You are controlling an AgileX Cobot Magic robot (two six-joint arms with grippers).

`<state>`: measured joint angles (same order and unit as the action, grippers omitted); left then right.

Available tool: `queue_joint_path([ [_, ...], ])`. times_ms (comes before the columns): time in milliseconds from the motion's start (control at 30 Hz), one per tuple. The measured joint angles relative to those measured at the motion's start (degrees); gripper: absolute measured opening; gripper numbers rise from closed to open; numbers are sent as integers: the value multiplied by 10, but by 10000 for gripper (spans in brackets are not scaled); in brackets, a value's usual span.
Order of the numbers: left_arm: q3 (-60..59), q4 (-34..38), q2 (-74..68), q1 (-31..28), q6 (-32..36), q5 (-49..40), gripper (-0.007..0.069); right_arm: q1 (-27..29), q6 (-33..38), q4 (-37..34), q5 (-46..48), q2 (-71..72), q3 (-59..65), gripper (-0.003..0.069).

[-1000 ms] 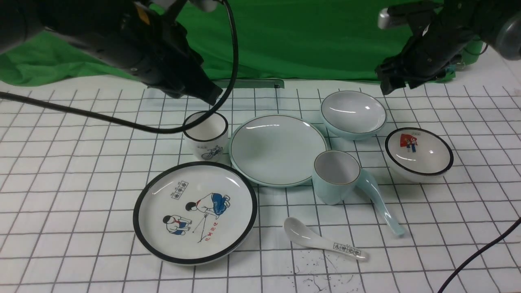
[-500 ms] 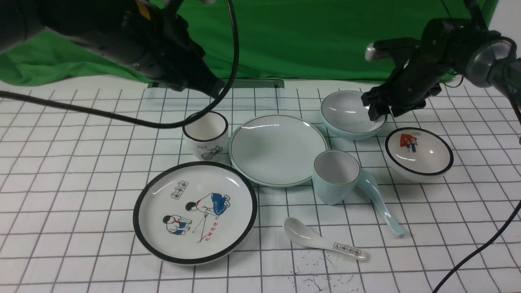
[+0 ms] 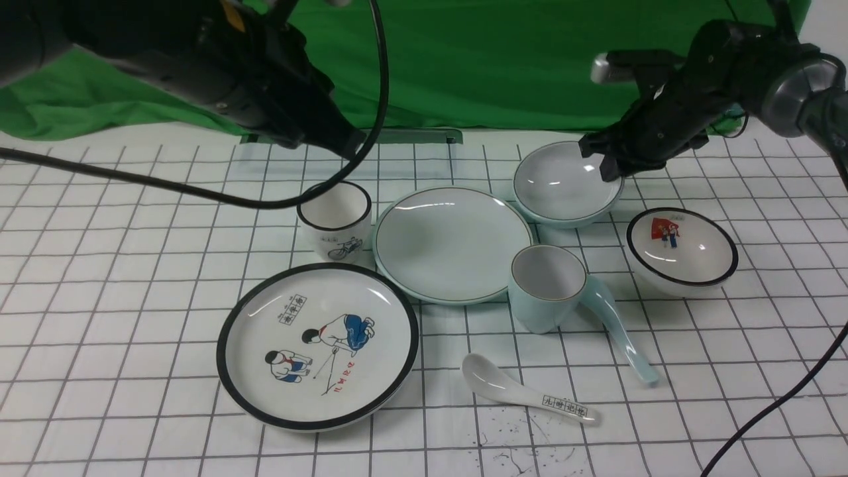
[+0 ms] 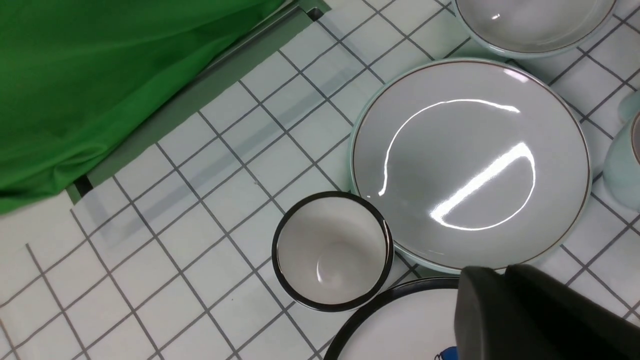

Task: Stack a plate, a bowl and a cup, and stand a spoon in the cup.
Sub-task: Use the right arm to grab a blue rice bowl, then use the right arm to put the blue rice bowl into the blue large plate in the middle

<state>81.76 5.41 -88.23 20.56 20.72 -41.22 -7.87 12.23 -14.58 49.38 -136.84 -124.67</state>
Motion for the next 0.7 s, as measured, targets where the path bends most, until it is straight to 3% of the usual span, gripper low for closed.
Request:
queue_joint_path([
  [200, 0, -4, 0, 0, 0, -4, -9, 0, 40, -32, 38, 48, -12, 81],
  [367, 0, -7, 0, 0, 0, -4, -9, -5, 88, -126, 85, 99, -19, 81],
  [700, 0, -9, 0, 0, 0, -10, -9, -99, 116, -149, 128, 60, -19, 81],
])
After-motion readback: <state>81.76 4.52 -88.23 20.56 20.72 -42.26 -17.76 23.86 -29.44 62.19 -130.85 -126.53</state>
